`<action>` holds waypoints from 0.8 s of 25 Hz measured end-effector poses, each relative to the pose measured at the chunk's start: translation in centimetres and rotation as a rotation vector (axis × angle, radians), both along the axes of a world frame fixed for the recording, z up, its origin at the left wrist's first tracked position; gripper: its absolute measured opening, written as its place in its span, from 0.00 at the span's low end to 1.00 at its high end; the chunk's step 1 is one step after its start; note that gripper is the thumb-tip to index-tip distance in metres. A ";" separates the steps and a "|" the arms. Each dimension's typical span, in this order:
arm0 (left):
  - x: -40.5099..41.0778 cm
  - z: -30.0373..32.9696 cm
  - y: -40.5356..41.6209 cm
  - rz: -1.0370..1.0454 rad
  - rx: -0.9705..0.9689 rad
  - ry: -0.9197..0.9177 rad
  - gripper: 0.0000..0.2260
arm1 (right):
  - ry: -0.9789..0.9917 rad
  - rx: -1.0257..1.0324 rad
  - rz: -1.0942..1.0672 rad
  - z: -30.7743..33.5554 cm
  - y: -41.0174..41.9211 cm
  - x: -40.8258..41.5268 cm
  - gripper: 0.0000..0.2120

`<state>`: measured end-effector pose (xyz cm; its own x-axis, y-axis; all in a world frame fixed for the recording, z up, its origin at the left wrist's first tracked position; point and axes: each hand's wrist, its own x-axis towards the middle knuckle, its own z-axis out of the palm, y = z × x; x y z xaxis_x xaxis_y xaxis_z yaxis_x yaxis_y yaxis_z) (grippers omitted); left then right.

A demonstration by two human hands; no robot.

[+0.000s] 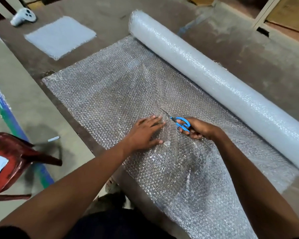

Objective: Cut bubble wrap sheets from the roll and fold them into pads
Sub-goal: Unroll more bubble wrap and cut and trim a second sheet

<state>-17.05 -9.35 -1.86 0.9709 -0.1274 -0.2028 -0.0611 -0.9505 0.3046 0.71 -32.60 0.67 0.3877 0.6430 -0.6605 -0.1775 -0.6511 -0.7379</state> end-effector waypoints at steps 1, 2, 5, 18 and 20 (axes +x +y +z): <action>0.2 0.0 0.2 -0.029 0.018 0.004 0.38 | 0.001 -0.001 -0.009 -0.2 0.3 0.0 0.23; 0.2 -0.2 0.4 -0.041 0.025 0.010 0.38 | -0.002 0.009 -0.009 -0.4 0.7 0.0 0.23; 0.0 -0.6 1.0 -0.066 0.029 0.005 0.37 | -0.001 0.046 -0.028 -0.6 1.2 0.2 0.20; -0.9 -1.2 2.1 -0.092 -0.039 0.021 0.36 | -0.062 0.069 -0.009 0.2 4.5 -0.4 0.22; -1.0 -1.4 1.9 -0.080 -0.031 0.021 0.36 | -0.033 0.054 -0.002 0.1 5.3 -0.3 0.23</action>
<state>-18.08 -7.44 -3.23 0.9529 -0.2111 -0.2180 -0.1299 -0.9330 0.3357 0.46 -27.30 0.78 0.4101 0.6764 -0.6118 -0.1537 -0.6100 -0.7774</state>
